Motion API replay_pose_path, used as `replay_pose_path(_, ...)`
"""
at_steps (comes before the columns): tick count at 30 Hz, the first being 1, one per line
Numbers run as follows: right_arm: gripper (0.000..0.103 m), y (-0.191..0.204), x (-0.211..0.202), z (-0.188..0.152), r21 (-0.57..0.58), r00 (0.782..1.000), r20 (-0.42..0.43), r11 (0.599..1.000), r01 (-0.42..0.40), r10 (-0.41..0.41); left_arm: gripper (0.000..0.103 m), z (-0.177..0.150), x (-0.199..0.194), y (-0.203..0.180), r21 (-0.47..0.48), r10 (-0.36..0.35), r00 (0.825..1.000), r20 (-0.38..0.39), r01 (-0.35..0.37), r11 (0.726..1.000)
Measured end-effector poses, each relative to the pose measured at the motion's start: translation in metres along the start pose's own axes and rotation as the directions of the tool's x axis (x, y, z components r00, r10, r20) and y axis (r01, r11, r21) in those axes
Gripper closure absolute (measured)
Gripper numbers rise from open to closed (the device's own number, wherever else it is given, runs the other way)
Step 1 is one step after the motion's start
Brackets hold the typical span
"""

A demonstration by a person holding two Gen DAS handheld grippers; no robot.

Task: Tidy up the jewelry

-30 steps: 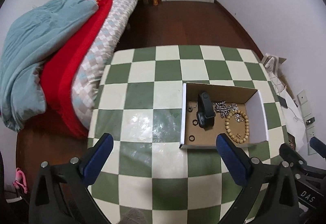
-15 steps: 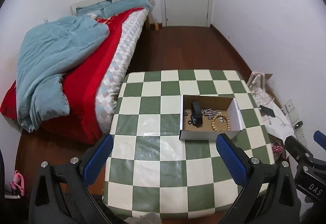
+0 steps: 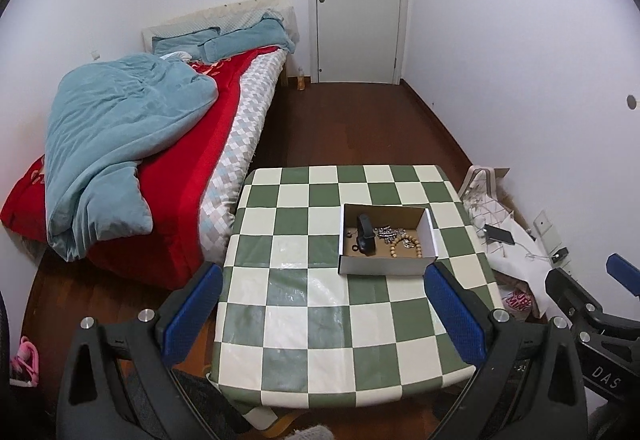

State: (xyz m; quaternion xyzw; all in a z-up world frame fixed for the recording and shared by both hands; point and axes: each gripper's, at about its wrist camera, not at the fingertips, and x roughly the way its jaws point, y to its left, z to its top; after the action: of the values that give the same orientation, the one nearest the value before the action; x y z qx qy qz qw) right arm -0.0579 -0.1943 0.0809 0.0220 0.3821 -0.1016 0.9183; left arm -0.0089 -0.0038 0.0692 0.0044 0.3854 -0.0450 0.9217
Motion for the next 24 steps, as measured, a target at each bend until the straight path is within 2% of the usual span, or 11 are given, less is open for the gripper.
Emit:
replay_pose_path(6, 0.000, -0.002, -0.022, -0.003, 0.004, 1.000, 0.010, 1.000, -0.020, 0.020, 0.000, -0.003, -0.018, -0.001, 0.001, -0.009, 1.000, 0.001, 0.009, 1.000)
replay_pose_path(13, 0.000, -0.005, -0.026, 0.005, 0.007, 1.000, 0.014, 1.000, -0.019, 0.019, 0.000, 0.002, -0.016, -0.004, -0.002, -0.007, 1.000, -0.009, 0.007, 1.000)
replay_pose_path(24, 0.000, -0.007, 0.021, 0.035, 0.004, 1.000, -0.010, 1.000, 0.024, -0.024, 0.000, 0.026, 0.018, -0.013, 0.015, 0.020, 0.999, -0.039, -0.019, 1.000)
